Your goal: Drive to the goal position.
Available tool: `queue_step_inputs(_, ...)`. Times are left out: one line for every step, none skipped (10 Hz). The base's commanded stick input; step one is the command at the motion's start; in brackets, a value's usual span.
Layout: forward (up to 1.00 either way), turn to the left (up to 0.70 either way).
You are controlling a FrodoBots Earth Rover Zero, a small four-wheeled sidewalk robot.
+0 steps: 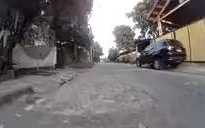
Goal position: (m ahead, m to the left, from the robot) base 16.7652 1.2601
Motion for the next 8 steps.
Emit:
queue_step_inputs(1.0,0.07)
queue_step_inputs(1.0,0.07)
queue_step_inputs(1.0,0.07)
queue_step_inputs(1.0,0.07)
queue_step_inputs(1.0,0.07)
queue_step_inputs(1.0,0.08)
queue_step_inputs(1.0,0.08)
queue_step_inputs(1.0,-0.24)
